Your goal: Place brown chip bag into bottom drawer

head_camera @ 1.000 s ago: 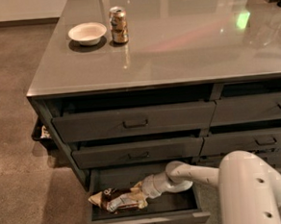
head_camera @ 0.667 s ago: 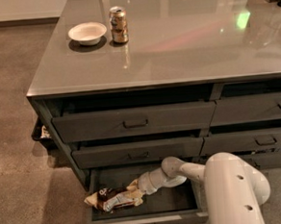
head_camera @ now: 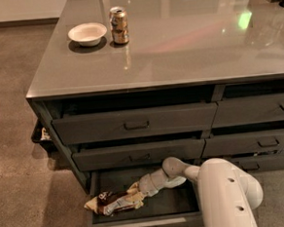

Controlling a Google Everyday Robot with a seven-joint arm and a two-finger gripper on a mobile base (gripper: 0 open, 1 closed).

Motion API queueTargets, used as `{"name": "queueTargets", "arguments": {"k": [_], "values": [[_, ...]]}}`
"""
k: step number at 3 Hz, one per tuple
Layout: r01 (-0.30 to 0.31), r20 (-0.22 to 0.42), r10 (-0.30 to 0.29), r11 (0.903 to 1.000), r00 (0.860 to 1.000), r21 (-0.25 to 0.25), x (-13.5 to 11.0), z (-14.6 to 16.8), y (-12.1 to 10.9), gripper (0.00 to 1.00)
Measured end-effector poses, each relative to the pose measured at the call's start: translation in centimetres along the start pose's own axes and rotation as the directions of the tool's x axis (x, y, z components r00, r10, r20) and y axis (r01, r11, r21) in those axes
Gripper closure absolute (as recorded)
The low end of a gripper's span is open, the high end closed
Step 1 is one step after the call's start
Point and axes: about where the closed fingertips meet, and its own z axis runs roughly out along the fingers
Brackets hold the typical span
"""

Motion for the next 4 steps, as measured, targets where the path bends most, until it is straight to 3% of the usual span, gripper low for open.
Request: {"name": "queueTargets", "arguments": {"k": [2,3,4], "values": [[-0.006,0.019,0.006,0.9999,1.000,-0.012,0.35,-0.13,0.30,0.12],[-0.006,0.019,0.006,0.9999,1.000,-0.012,0.35,-0.12,0.31,0.00],[-0.006,0.019,0.006,0.9999,1.000,-0.012,0.34,-0.12,0.31,0.00]]}}
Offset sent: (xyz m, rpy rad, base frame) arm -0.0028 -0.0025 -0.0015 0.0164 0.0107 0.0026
